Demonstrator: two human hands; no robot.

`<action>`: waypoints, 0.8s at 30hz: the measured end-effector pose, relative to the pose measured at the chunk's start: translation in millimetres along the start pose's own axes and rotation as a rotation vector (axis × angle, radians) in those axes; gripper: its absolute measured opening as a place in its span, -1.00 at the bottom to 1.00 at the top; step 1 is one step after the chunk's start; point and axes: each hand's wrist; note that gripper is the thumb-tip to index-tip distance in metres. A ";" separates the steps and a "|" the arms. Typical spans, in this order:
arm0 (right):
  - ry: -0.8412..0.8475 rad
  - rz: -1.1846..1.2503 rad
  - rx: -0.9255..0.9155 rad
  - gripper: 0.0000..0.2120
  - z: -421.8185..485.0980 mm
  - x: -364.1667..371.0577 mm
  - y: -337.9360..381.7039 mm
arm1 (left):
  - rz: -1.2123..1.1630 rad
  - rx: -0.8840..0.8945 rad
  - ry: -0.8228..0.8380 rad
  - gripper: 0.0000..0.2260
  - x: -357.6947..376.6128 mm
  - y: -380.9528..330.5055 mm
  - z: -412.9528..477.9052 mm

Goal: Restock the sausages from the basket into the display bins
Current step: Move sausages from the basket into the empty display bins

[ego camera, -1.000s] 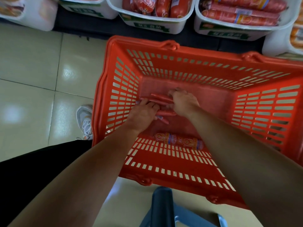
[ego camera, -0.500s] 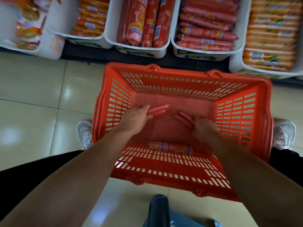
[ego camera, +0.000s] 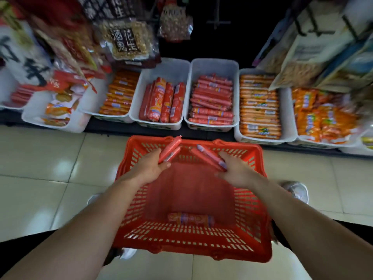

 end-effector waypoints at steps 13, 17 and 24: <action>-0.189 -0.268 0.013 -0.40 138.6 -97.6 32.4 | -0.256 0.022 -0.111 -0.80 -74.6 -50.6 67.4; -0.435 -0.191 0.080 -0.52 137.0 -94.9 9.5 | -0.109 0.119 -0.109 -0.79 -67.6 -67.7 110.3; -0.575 -0.124 0.099 -0.61 110.1 -88.6 -44.4 | 0.062 0.333 -0.129 -0.74 -21.8 -140.5 179.0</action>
Point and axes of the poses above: each hand's wrist, its own z-axis towards the middle knuckle, its own x-axis out of the palm, y = z × x, and after that the axes turned 10 degrees about -y, right-handed
